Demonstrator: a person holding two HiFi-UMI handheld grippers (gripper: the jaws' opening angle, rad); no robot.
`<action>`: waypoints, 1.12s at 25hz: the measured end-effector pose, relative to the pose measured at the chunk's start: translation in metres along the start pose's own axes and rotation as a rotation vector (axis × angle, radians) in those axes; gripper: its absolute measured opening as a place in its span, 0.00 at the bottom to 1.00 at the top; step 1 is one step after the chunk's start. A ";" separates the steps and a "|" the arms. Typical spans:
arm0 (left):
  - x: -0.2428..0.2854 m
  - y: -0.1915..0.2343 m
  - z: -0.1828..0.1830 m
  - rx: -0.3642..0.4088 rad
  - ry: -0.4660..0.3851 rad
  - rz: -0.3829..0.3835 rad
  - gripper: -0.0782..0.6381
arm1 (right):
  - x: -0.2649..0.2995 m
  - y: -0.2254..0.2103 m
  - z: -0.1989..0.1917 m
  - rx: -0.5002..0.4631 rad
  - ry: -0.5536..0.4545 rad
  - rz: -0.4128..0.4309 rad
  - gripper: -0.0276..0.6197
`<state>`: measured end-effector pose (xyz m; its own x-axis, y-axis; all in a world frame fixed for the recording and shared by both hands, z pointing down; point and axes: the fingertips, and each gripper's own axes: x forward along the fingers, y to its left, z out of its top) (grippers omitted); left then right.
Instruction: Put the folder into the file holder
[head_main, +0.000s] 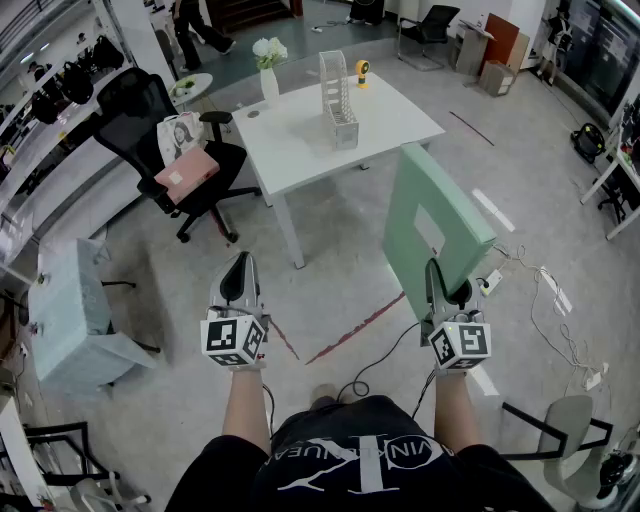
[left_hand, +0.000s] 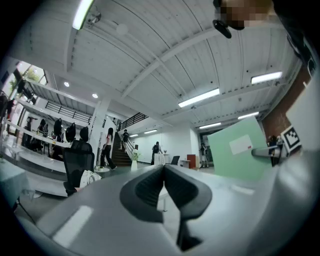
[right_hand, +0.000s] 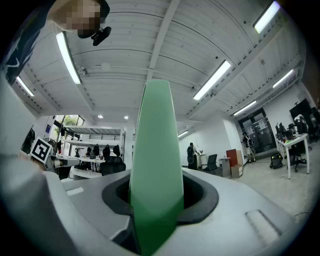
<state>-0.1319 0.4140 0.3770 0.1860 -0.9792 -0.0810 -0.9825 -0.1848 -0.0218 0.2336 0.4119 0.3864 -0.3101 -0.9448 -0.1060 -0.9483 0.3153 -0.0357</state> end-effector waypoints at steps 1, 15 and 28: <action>0.001 0.000 0.001 0.006 0.000 -0.003 0.11 | 0.002 0.001 0.000 -0.001 0.000 0.000 0.31; -0.014 -0.019 -0.010 -0.003 0.011 -0.014 0.11 | -0.021 -0.004 -0.005 0.020 -0.008 -0.004 0.31; 0.001 -0.022 -0.013 -0.033 -0.004 -0.020 0.11 | -0.011 -0.020 -0.005 0.040 -0.034 0.010 0.32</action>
<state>-0.1103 0.4163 0.3902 0.2051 -0.9751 -0.0847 -0.9784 -0.2066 0.0092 0.2553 0.4157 0.3929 -0.3160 -0.9383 -0.1406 -0.9417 0.3283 -0.0738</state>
